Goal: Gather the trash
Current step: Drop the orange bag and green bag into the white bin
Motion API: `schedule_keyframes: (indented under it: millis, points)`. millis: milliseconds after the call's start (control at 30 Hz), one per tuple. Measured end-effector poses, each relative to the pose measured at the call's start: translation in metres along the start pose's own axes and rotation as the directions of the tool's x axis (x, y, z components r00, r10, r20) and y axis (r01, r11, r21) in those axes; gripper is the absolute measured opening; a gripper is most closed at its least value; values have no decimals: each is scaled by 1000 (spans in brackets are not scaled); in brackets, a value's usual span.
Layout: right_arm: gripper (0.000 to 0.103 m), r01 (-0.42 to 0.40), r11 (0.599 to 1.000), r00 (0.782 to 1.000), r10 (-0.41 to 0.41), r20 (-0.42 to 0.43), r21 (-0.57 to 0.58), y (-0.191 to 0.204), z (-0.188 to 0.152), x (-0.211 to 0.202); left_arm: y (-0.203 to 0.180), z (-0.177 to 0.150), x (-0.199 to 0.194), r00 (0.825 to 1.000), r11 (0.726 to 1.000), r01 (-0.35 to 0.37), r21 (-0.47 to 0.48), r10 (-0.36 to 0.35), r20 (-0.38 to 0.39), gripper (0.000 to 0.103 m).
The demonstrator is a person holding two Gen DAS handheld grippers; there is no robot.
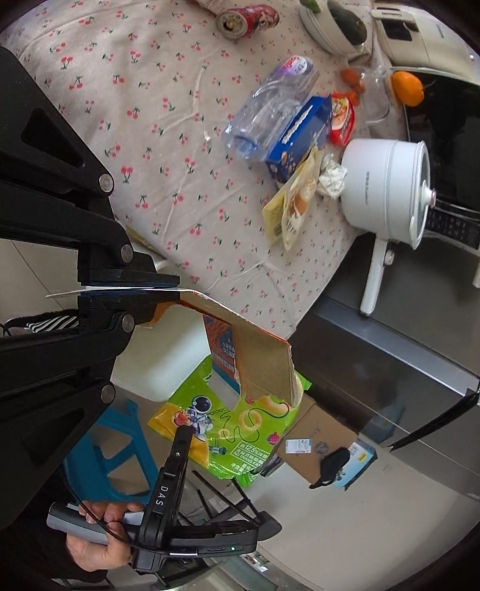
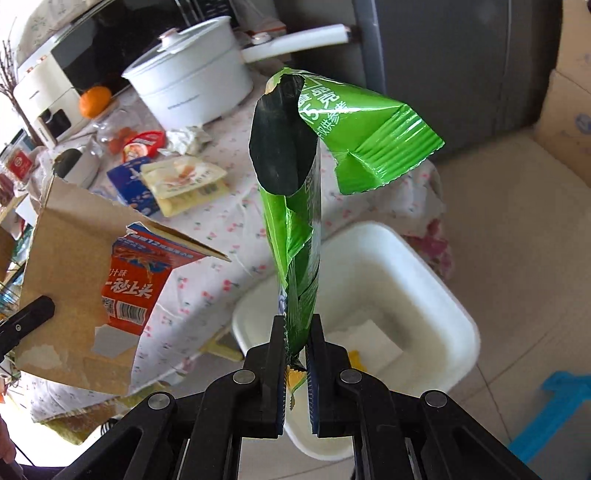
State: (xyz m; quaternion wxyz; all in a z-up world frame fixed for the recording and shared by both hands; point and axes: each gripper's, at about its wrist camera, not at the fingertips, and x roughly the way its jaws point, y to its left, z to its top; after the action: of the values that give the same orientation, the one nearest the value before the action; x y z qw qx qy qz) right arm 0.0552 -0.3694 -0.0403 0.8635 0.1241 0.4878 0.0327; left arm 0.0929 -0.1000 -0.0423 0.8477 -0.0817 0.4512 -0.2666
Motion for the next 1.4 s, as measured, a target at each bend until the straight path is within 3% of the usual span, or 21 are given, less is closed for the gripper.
schedule_keyframes:
  millis: [200, 400, 700, 800, 867, 967, 1400]
  points:
    - [8, 70, 996, 994, -65, -85, 54, -46, -15, 10, -28, -2, 58, 996, 999, 34, -29, -37, -77, 0]
    - [8, 121, 991, 983, -112, -145, 61, -65, -25, 21, -39, -8, 110, 989, 999, 9, -49, -17, -149, 0]
    - [8, 139, 989, 970, -125, -207, 56, -80, -34, 34, -44, -9, 144, 984, 1000, -28, 13, 30, -173, 2]
    - [8, 142, 989, 967, -127, -220, 52, -80, -33, 39, -44, -7, 141, 984, 998, -51, 40, 57, -172, 13]
    - [8, 143, 988, 966, -128, -226, 51, -82, -34, 41, -42, -5, 136, 983, 996, -66, 53, 74, -166, 39]
    - [8, 147, 988, 965, -132, -227, 48, -82, -34, 42, -37, -2, 123, 986, 995, -87, 58, 94, -141, 60]
    - [10, 117, 993, 967, -108, -229, 27, -58, -24, 54, -5, -4, 60, 978, 982, -174, 72, 181, -101, 73]
